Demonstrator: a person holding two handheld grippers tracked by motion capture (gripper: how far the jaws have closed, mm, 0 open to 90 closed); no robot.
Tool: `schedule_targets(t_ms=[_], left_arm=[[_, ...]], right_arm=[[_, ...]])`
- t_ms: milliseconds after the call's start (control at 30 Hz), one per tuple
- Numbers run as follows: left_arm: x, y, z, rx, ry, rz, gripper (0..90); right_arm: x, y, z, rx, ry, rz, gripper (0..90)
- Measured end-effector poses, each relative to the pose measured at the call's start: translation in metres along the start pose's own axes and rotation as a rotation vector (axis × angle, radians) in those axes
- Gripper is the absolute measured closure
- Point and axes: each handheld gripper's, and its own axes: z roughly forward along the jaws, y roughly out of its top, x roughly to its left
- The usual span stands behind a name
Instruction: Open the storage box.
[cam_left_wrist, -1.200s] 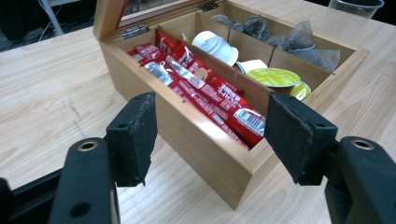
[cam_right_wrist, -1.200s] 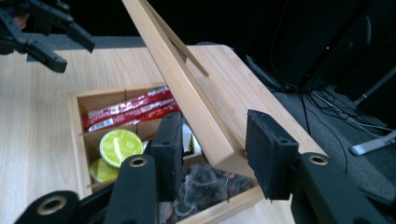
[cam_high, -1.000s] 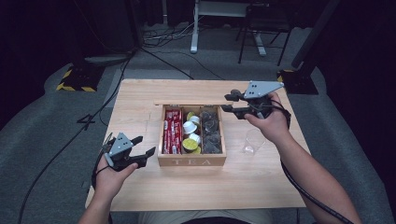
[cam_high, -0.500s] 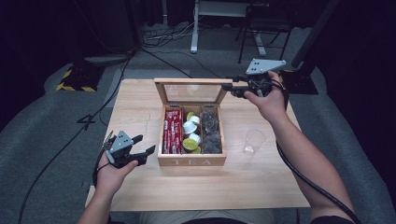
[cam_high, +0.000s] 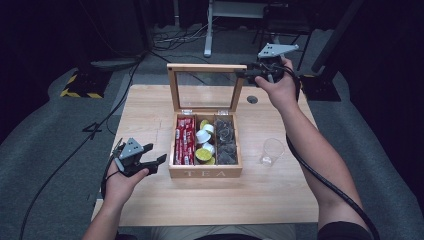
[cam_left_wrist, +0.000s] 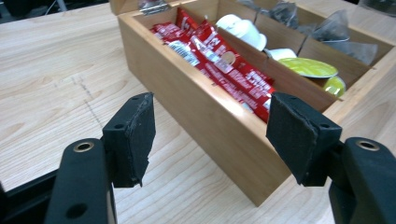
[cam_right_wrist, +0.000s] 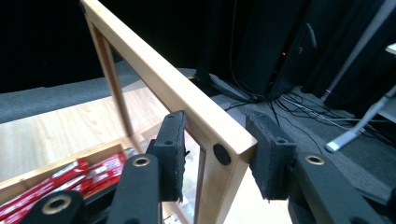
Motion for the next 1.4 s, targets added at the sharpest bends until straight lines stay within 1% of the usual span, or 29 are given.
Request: schedule_targets(t_ms=[33,133,233,433,533,600,667,733,833,900,933,1033,1100,1200,1267,1300,1400], left_arm=[[0.001,0.000,0.000,0.005,0.003,0.001,33.3],[0.002,-0.001,0.001,0.013,0.004,-0.007,32.8],[0.002,-0.001,0.002,0.021,0.002,-0.004,32.4],[0.000,-0.002,0.004,0.040,0.008,0.011,31.7],[-0.001,-0.002,0.003,0.042,0.011,0.017,31.6],[-0.001,-0.002,0.002,0.030,0.029,0.013,32.4],[0.000,-0.002,0.000,0.024,0.040,0.010,33.1],[0.001,-0.002,0.000,0.019,0.044,0.003,33.0],[0.001,-0.002,0.000,0.024,0.044,0.005,33.1],[0.000,-0.002,0.001,0.025,0.039,0.000,33.0],[0.000,-0.002,0.001,0.027,0.039,0.008,32.9],[-0.001,-0.002,0.001,0.018,0.039,0.010,33.1],[0.000,-0.002,0.000,0.019,0.041,0.008,33.2],[0.001,-0.002,0.000,0.017,0.044,0.002,33.2],[0.001,-0.002,0.000,0.015,0.043,0.001,33.3],[0.000,-0.002,0.000,0.013,0.040,-0.007,33.8],[0.001,-0.002,-0.001,0.008,0.041,-0.006,33.8]], right_arm=[[0.000,0.000,0.000,0.000,0.000,0.000,59.1],[-0.009,0.001,0.007,-0.008,0.000,0.033,58.8],[-0.018,0.001,0.014,-0.013,0.002,0.068,58.2],[-0.030,0.007,0.029,0.014,-0.034,0.093,55.6],[-0.038,0.006,0.036,0.011,-0.037,0.121,55.1],[-0.042,0.005,0.040,0.000,-0.042,0.137,54.6],[-0.043,0.002,0.044,-0.020,-0.054,0.152,53.5],[-0.044,-0.002,0.049,-0.048,-0.075,0.154,52.3],[-0.046,-0.005,0.053,-0.062,-0.088,0.172,51.6],[-0.048,-0.006,0.056,-0.068,-0.091,0.175,51.4],[-0.049,-0.006,0.057,-0.068,-0.094,0.181,51.3],[-0.051,-0.007,0.061,-0.063,-0.104,0.200,48.9],[-0.051,-0.009,0.065,-0.072,-0.111,0.203,46.2],[-0.052,-0.012,0.068,-0.078,-0.116,0.224,46.1],[-0.054,-0.014,0.070,-0.062,-0.115,0.233,45.3],[-0.055,-0.015,0.072,-0.050,-0.116,0.235,42.5],[-0.055,-0.018,0.076,-0.040,-0.123,0.228,39.2]])
